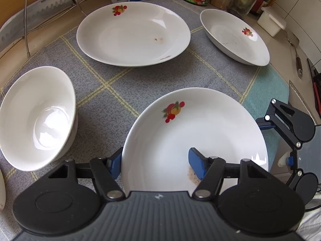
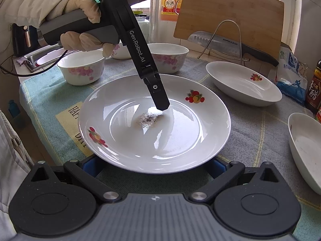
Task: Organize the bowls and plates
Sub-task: 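Carry the held plate with the left gripper toward the condiment jars, then lower the held plate onto the white plate beside the green tub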
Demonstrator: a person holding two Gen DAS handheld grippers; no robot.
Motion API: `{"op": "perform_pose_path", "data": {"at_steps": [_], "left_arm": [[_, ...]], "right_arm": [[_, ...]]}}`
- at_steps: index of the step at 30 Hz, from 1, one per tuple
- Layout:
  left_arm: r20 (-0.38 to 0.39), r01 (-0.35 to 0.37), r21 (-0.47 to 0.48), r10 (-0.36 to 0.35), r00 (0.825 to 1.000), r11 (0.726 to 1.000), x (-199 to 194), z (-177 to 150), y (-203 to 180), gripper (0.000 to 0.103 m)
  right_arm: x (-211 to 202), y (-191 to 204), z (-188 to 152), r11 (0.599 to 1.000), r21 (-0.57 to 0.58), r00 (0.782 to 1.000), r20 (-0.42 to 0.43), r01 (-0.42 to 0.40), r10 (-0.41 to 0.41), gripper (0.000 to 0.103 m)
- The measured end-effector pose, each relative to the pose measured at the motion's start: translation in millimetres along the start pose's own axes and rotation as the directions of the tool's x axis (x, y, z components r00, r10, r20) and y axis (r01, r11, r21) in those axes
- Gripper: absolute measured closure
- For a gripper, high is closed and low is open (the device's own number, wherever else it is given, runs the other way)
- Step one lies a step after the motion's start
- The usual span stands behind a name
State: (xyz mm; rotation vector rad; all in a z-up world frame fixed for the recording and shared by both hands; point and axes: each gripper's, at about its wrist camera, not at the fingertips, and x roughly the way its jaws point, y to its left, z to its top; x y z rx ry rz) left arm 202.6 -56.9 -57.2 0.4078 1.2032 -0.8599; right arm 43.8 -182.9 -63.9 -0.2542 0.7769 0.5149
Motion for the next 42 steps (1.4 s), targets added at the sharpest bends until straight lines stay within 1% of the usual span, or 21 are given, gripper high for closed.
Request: {"op": "perform_pose_path", "data": {"at_steps": [6, 13, 25, 35, 42], "left_arm": [[-0.01, 0.003, 0.023, -0.003, 1.0, 1.0, 2.4, 3.0, -3.2, 0.034], [-0.017, 0.011, 0.025, -0.01, 1.0, 1.0, 3.0, 3.3, -2.4, 0.034], [0.001, 0.018, 0.011, -0.018, 1.0, 1.0, -2.1, 4.5, -5.9, 0.034], [0.023, 0.021, 0.015, -0.022, 1.0, 1.0, -8.7, 16.0, -16.1, 0.034], [0.039, 0.025, 0.026, -0.026, 0.999, 0.999, -8.9, 30.6, -29.4, 0.034]], "right_arm": [[1.1, 0.3, 1.6, 1.0, -0.001, 1.0, -0.013, -0.001, 0.001, 0.0], [2.5, -0.7, 4.4, 1.0, -0.002, 0.999, -0.036, -0.007, 0.007, 0.0], [-2.8, -5.7, 5.2, 1.0, -0.007, 0.999, -0.049, -0.019, 0.018, 0.0], [-17.1, -16.8, 4.6, 1.0, -0.005, 0.999, -0.041, -0.019, 0.019, 0.0], [-29.5, -31.2, 4.4, 1.0, 0.006, 0.999, -0.044, -0.015, 0.015, 0.0]]}}
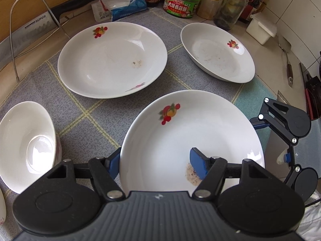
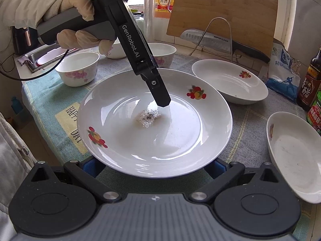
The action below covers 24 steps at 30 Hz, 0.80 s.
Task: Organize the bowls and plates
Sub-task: 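Lower the held plate onto the white plate beside the green tub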
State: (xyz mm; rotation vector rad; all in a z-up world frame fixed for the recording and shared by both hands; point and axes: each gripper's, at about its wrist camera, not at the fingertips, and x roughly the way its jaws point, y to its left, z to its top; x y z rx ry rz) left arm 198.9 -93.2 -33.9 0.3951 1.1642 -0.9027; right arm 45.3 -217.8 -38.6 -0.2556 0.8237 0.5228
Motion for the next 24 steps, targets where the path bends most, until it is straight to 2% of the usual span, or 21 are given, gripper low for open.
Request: {"op": "perform_pose_path", "data": {"at_steps": [7, 24], "left_arm": [[0.015, 0.007, 0.023, -0.007, 1.0, 1.0, 4.2, 22.6, -19.8, 0.034], [0.038, 0.041, 0.129, -0.046, 0.998, 0.991, 37.0, 104.2, -67.9, 0.034]], "right_arm": [[-18.1, -17.9, -4.9, 0.999, 0.001, 0.999, 0.009, 0.034, -0.034, 0.0], [-53.4, -79.4, -23.1, 0.988, 0.076, 0.99, 0.027, 0.135, -0.138, 0.0]]}}
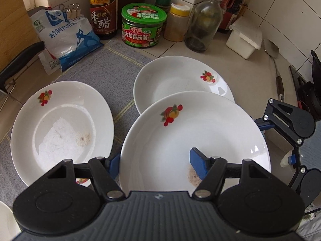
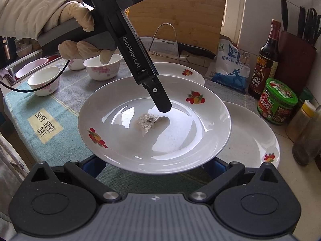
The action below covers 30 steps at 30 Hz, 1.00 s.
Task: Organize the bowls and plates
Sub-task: 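Lower the held plate onto the white plate beside the green tub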
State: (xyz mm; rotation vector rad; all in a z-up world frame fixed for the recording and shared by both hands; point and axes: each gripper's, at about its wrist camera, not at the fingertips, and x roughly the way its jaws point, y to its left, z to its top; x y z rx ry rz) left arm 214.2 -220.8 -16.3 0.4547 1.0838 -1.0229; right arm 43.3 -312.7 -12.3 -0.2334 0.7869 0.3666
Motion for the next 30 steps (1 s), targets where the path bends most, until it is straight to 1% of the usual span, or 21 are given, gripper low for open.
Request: {"op": "perform_pose_path", "data": {"at_steps": [12, 22, 30], "left_arm": [[-0.012, 0.036, 0.069, -0.035, 0.999, 0.997, 31.7, 43.7, -16.0, 0.034], [-0.031, 0.059, 0.1, -0.056, 0.998, 0.993, 57.2, 62.2, -21.6, 0.034], [-0.038, 0.074, 0.096, -0.07, 0.997, 0.993, 69.0, 69.3, -19.6, 0.034]], "right_arm": [[-10.6, -37.5, -12.7, 0.996, 0.062, 0.998, -0.001, 0.064, -0.064, 0.0], [-13.3, -55.8, -19.9, 0.991, 0.1, 0.996, -0.017, 0.093, -0.092, 0.0], [-10.2, -61.5, -20.0, 0.986, 0.129, 0.994, -0.035, 0.103, -0.099, 0.0]]}}
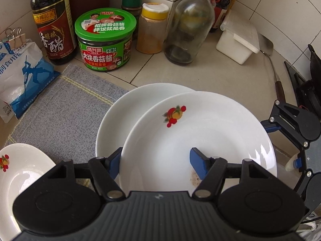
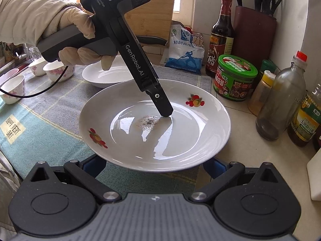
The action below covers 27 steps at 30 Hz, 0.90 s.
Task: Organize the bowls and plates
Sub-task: 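Lower the held plate onto the white plate beside the green tub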
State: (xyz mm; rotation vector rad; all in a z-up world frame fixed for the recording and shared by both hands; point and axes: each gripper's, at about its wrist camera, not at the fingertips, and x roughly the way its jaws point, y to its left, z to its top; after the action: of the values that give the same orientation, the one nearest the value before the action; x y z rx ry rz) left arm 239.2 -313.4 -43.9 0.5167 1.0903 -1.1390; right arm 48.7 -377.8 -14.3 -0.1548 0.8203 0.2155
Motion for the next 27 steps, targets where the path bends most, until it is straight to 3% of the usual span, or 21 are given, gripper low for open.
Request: {"op": "perform_pose_path", "data": {"at_steps": [14, 27], "left_arm": [[-0.005, 0.002, -0.011, -0.003, 1.0, 1.0, 18.3, 3.9, 10.8, 0.034], [0.007, -0.002, -0.017, 0.003, 1.0, 1.0, 15.8, 8.0, 14.9, 0.034]], "right_arm": [[9.6, -10.1, 7.7, 0.995, 0.098, 0.999, -0.041, 0.013, -0.009, 0.0], [10.4, -11.5, 9.1, 0.995, 0.097, 0.999, -0.047, 0.023, -0.018, 0.0]]}}
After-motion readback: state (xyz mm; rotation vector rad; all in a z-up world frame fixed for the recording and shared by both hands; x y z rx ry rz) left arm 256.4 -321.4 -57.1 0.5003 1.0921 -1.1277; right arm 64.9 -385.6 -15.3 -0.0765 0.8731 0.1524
